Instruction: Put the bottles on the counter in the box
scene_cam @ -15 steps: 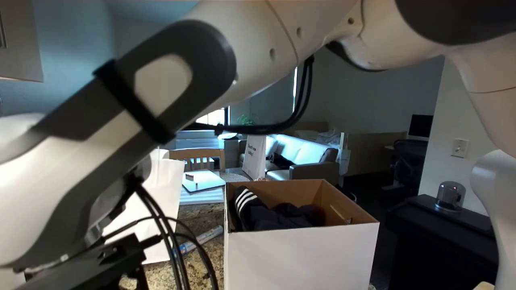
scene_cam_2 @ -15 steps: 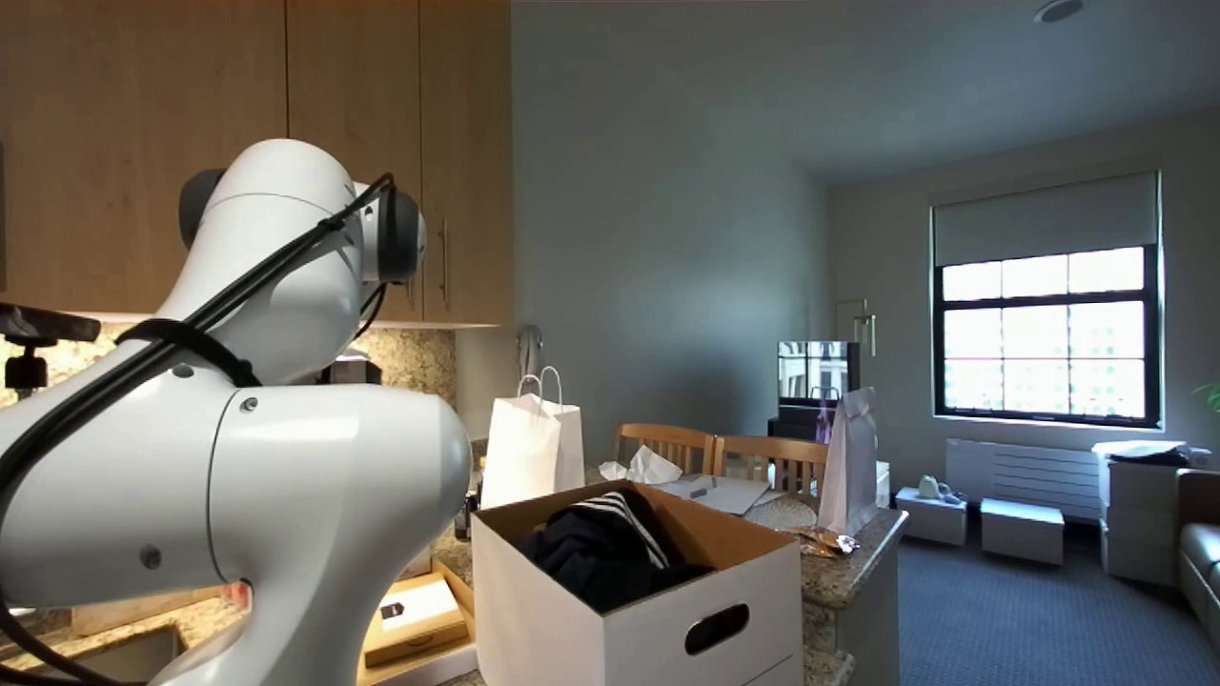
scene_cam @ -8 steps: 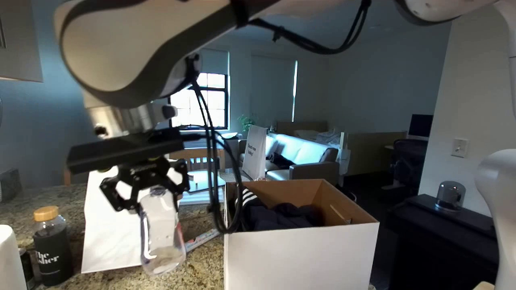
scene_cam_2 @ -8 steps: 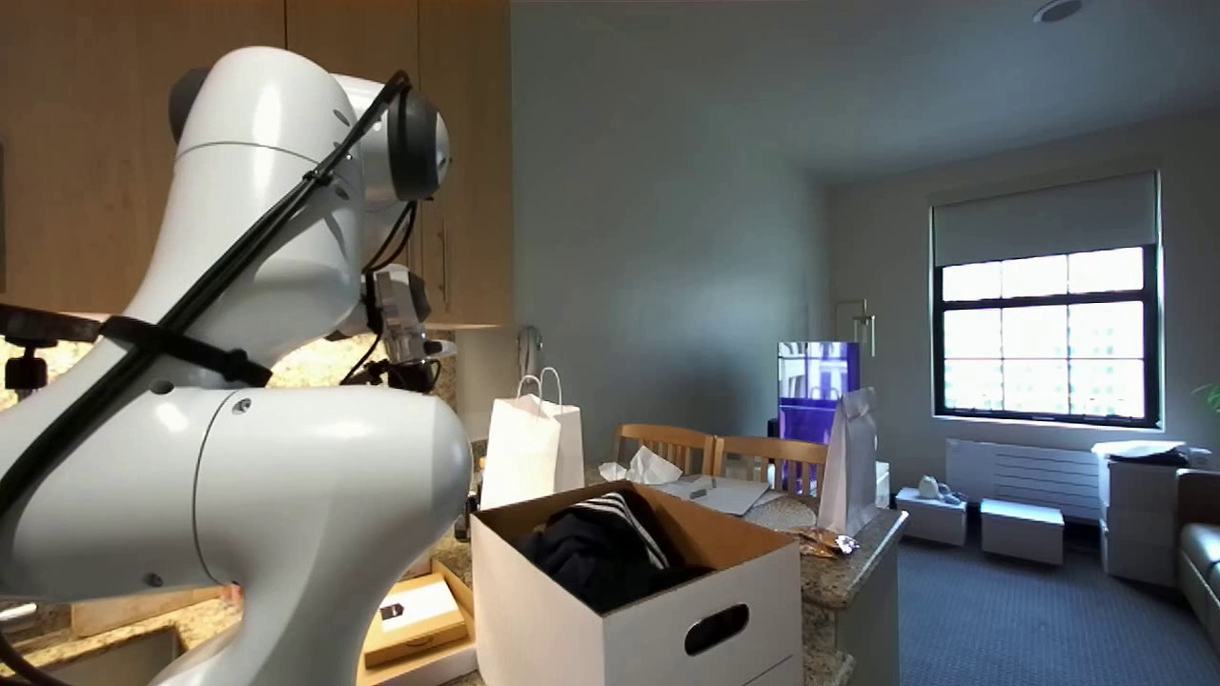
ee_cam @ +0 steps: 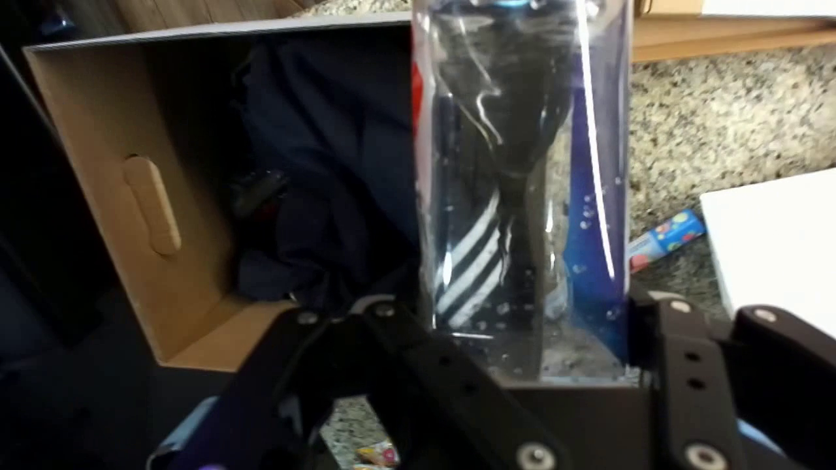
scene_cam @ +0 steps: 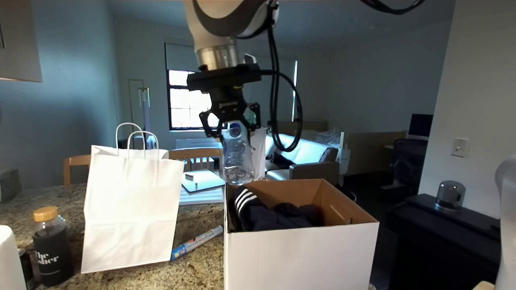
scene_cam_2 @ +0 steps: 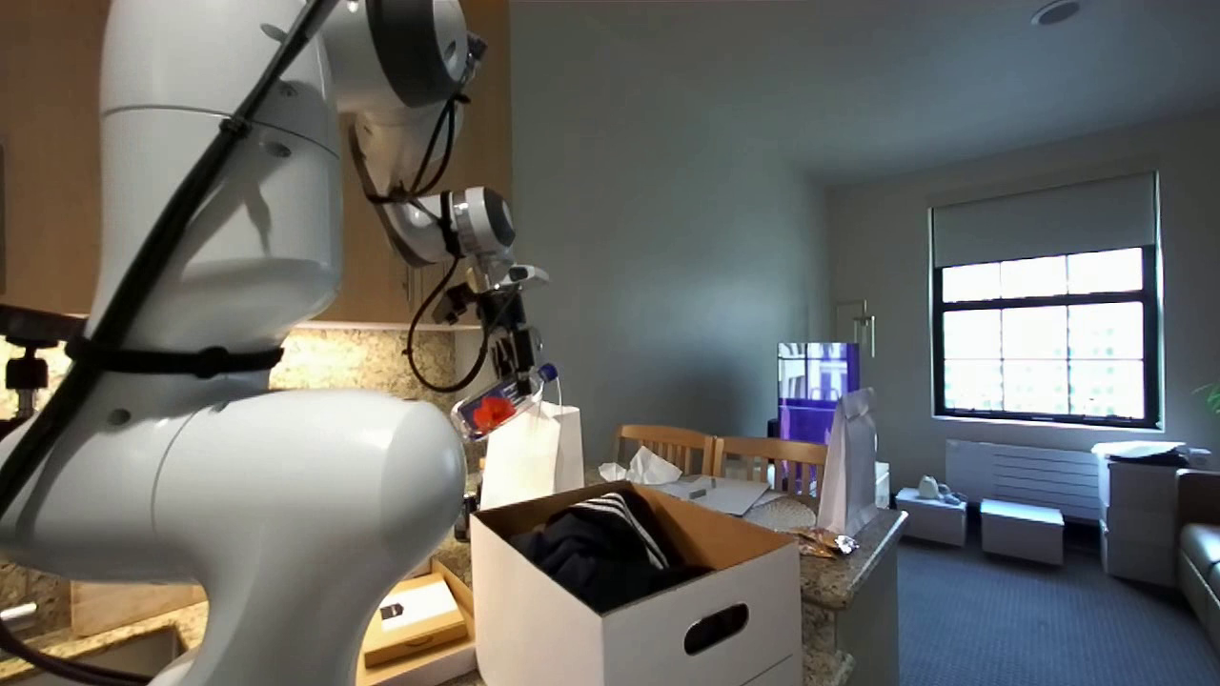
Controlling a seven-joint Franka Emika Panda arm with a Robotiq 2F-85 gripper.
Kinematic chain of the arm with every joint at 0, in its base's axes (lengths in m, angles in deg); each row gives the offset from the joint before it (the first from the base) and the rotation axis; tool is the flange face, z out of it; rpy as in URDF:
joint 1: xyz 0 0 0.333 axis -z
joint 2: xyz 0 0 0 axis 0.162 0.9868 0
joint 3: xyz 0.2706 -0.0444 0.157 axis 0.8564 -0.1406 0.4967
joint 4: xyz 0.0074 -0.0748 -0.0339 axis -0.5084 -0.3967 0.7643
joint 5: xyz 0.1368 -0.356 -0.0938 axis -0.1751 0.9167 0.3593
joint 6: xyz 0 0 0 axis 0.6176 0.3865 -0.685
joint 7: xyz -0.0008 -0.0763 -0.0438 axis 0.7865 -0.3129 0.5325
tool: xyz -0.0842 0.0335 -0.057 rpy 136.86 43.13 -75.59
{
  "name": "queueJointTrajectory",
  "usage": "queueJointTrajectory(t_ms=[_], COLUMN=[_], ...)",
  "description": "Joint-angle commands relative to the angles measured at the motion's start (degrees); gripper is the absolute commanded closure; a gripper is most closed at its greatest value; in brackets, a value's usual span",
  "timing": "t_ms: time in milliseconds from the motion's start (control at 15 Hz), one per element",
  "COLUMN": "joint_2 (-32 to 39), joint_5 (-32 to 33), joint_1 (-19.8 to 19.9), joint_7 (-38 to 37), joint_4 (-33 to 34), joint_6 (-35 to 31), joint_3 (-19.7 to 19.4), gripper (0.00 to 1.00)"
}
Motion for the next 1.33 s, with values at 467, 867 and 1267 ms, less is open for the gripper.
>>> queueJointTrajectory(t_ms=[467, 867, 1267], joint_2=[-15.62, -7.52, 4.51], joint_5=[-14.87, -22.39, -15.03], joint_1=[22.82, 20.61, 11.39], joint_7=[-3.55, -13.84, -13.82], joint_4=[-15.94, -14.38, -10.98], joint_6=[-8.43, -25.21, -27.2], joint_3=[3.99, 12.5, 22.66], gripper=[0.0, 0.0, 0.0])
